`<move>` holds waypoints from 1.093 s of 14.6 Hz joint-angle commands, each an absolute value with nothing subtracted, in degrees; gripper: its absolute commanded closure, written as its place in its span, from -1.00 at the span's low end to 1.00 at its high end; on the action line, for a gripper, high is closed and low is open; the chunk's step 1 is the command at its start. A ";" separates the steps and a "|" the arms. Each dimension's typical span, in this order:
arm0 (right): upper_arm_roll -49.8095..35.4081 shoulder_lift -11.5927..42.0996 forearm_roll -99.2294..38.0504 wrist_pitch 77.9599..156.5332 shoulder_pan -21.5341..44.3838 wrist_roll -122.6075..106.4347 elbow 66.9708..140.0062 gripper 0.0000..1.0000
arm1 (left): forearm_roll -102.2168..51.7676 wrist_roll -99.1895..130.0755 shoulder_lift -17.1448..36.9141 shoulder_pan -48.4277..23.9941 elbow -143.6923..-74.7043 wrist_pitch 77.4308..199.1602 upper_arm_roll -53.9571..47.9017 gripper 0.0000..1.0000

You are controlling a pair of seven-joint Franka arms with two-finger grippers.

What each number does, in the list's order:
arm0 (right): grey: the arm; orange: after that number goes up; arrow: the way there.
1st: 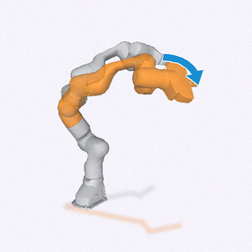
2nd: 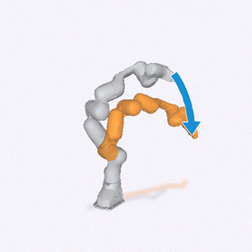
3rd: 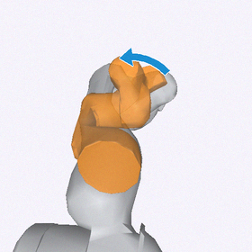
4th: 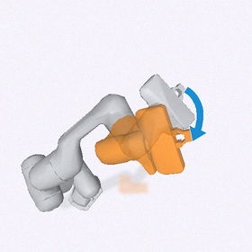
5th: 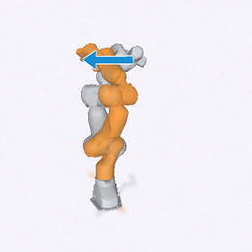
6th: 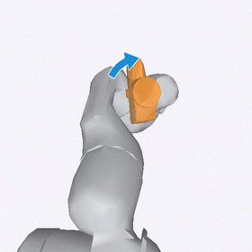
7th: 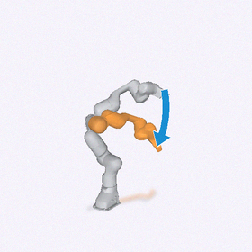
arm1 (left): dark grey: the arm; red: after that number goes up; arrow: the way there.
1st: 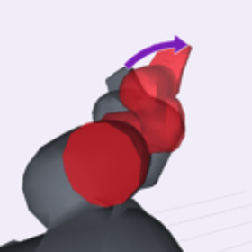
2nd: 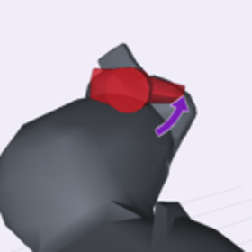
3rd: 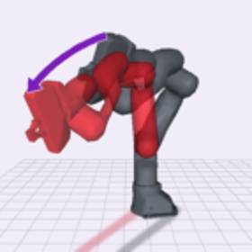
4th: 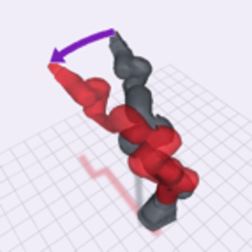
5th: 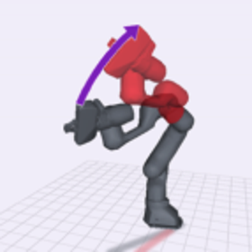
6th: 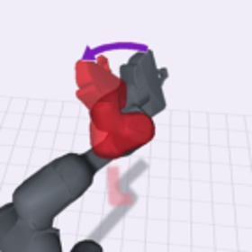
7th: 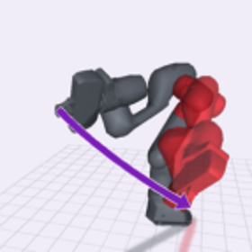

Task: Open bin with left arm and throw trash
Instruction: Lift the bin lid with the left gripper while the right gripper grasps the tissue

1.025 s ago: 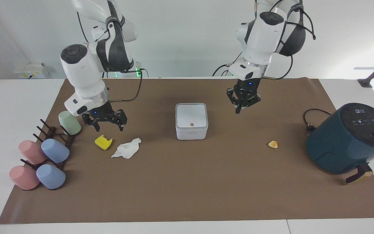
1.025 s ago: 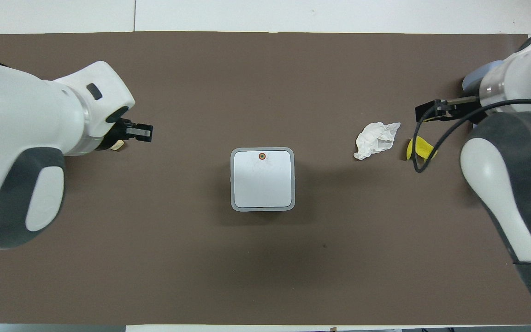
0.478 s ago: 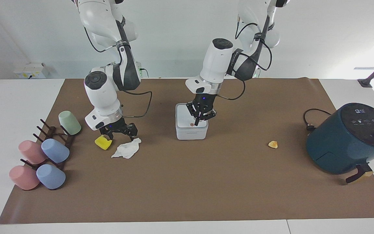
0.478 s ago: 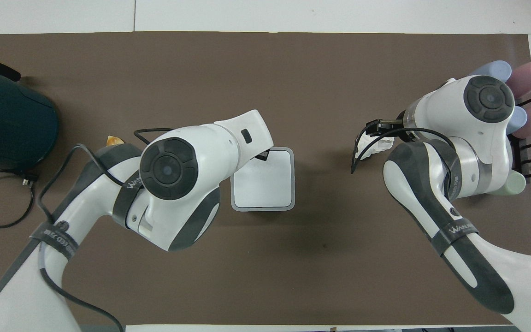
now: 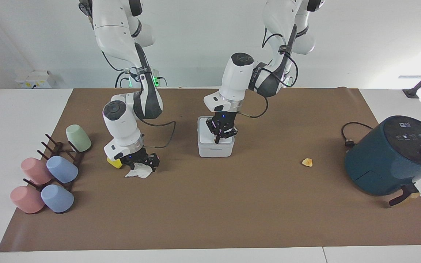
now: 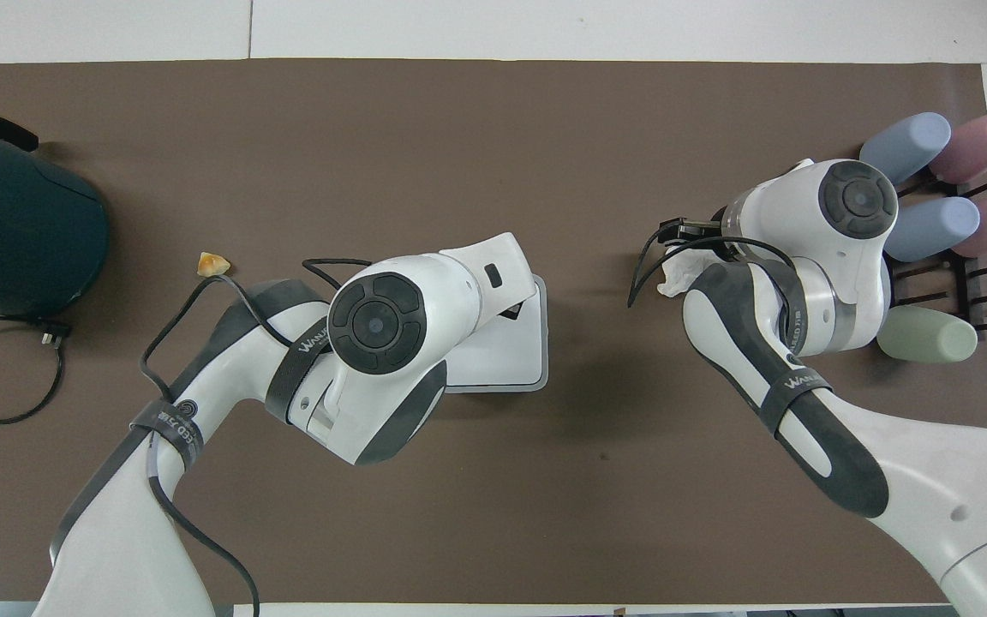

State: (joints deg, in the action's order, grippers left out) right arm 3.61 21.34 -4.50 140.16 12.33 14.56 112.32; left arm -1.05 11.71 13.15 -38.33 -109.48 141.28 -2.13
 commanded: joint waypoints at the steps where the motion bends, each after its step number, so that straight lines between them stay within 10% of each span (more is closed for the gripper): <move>1: 3.52 21.36 -5.71 140.19 12.22 15.03 112.24 -0.32 | -0.26 12.22 7.76 -39.55 -113.03 135.55 -1.23 1.00; 5: 3.43 21.09 -5.71 139.40 12.22 15.03 112.94 1.00 | -0.26 11.08 -1.65 -37.28 -113.55 119.13 -0.97 1.00; 12: -0.52 20.66 -9.22 117.62 12.39 19.93 94.41 1.00 | -0.26 8.62 -4.66 -27.00 -113.73 110.04 -0.62 0.91; 14: -3.94 20.57 -9.58 114.88 12.39 26.68 91.42 1.00 | -0.26 8.44 -4.57 -21.13 -114.25 110.91 -0.61 -0.74; 16: -8.50 20.57 -9.32 114.61 12.65 37.13 89.22 1.00 | -0.35 8.53 -4.13 -16.46 -114.43 112.49 -0.53 -1.00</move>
